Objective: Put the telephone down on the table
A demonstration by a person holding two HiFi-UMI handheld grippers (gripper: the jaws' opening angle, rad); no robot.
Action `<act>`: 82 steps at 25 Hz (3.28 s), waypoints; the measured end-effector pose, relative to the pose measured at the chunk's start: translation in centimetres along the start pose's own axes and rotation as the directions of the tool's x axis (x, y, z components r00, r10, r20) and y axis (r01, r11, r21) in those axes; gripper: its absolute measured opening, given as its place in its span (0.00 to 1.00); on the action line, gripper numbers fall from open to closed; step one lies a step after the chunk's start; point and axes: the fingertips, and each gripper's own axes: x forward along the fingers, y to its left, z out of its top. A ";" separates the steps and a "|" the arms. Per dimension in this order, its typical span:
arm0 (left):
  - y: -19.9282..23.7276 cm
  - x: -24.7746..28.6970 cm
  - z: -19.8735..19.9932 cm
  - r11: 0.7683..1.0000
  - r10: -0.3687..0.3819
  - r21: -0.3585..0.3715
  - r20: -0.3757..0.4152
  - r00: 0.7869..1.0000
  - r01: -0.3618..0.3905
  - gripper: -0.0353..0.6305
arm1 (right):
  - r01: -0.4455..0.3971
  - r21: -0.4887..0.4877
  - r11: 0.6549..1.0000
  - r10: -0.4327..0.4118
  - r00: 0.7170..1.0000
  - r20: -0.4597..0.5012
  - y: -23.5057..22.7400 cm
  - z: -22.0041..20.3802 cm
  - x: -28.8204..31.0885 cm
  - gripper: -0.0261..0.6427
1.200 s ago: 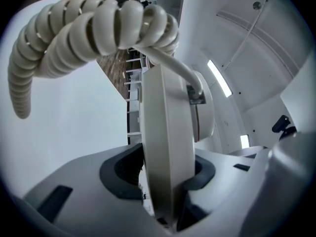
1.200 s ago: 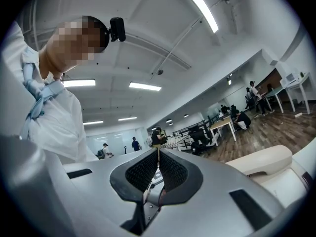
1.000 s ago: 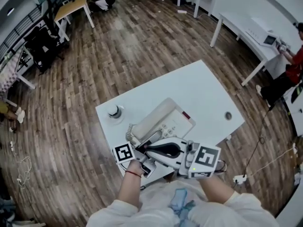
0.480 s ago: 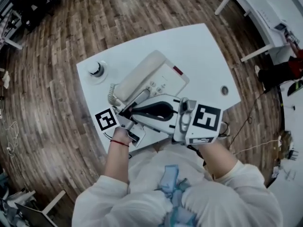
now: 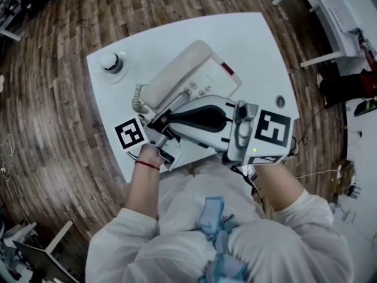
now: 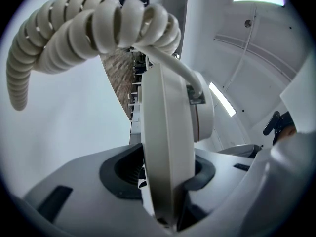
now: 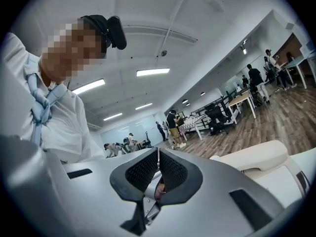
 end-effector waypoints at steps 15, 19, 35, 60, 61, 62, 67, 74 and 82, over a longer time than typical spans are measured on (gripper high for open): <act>6.7 -2.7 1.7 0.999 0.038 -0.030 0.438 0.898 -0.027 0.31 | 0.038 0.086 0.996 -0.032 0.997 -0.064 -5.0 -5.3 -1.3 0.09; 9.5 -4.2 3.1 0.998 0.065 -0.050 0.562 0.824 -0.045 0.31 | 0.039 0.111 0.993 -0.032 0.997 -0.067 -6.4 -6.4 -0.9 0.09; 16.5 -5.9 8.3 0.991 0.133 -0.104 0.807 0.576 -0.084 0.31 | 0.011 0.158 0.987 0.005 0.995 -0.100 -10.0 -9.6 -0.5 0.09; 19.2 -4.5 8.9 0.988 0.156 -0.128 0.844 0.514 -0.090 0.31 | 0.484 0.525 0.700 -0.341 0.872 -0.350 -24.1 -22.2 -2.5 0.28; 19.2 -4.5 8.9 0.987 0.158 -0.131 0.844 0.513 -0.089 0.31 | 0.496 0.542 0.679 -0.339 0.866 -0.368 -24.2 -22.8 -2.5 0.28; 19.3 -4.4 8.9 0.987 0.160 -0.135 0.844 0.512 -0.086 0.31 | 0.504 0.559 0.658 -0.334 0.862 -0.382 -24.2 -23.3 -2.4 0.28; 19.3 -4.4 9.0 0.987 0.163 -0.146 0.844 0.511 -0.073 0.31 | 0.475 0.658 0.584 -0.291 0.879 -0.377 -23.8 -23.8 -2.1 0.28; 19.4 -4.6 8.8 0.985 0.167 -0.166 0.847 0.504 -0.047 0.31 | 0.441 0.741 0.506 -0.255 0.898 -0.360 -23.6 -24.6 -2.3 0.26; 19.3 -4.9 8.8 0.982 0.170 -0.190 0.855 0.489 -0.009 0.31 | 0.380 0.802 0.461 -0.204 0.925 -0.321 -23.0 -24.6 -1.7 0.28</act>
